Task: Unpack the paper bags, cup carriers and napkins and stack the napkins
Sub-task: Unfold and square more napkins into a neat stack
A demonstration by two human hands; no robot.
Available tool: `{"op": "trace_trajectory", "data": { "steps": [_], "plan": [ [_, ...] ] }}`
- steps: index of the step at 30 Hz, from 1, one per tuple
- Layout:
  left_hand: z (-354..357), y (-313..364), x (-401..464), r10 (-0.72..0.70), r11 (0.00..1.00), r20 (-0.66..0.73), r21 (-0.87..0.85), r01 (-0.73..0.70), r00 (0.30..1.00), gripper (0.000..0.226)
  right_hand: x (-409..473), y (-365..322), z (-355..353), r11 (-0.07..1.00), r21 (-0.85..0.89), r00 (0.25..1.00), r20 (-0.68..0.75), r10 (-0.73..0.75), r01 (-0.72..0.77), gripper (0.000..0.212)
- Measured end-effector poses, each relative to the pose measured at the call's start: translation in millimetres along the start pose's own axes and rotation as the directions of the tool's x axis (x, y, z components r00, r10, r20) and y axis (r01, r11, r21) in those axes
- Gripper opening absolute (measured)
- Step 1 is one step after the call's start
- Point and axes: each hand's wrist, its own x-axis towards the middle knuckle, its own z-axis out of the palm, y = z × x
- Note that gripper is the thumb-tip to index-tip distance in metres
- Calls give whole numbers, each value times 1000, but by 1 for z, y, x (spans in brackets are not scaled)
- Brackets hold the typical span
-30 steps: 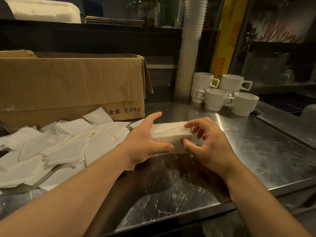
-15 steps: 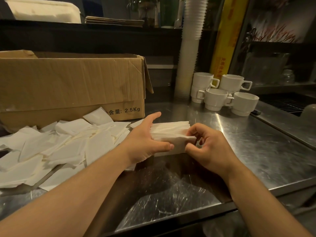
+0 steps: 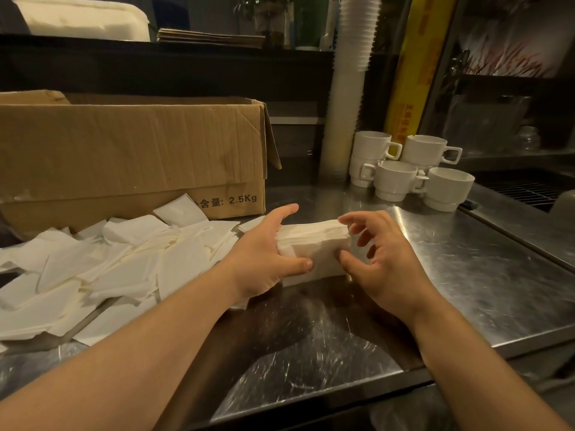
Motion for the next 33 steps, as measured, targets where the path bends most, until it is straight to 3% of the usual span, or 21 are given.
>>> {"op": "trace_trajectory", "data": {
  "steps": [3, 13, 22, 27, 33],
  "plan": [
    [1, -3, 1, 19, 1000, -20, -4, -19, 1000, 92, 1, 1, 0, 1000, -1, 1000, -15, 3, -3, 46],
    [-1, -2, -1, 52, 999, -33, 12, -52, 998, 87, 1, 0, 2, 995, 101, 998, -64, 11, -4, 3],
    [-1, -4, 1, 43, 999, -5, -4, -43, 999, 89, 2, 1, 1, 946, 301, 985, -89, 151, -118, 8],
    [-1, -6, 2, 41, 999, 6, -19, -41, 999, 91, 3, 4, 2, 958, 234, 977, -88, 193, -168, 6],
    [0, -5, 3, 31, 999, 10, -23, -31, 999, 86, 4, 2, -1, 933, 308, 972, -82, 222, -187, 12]
  ]
}}
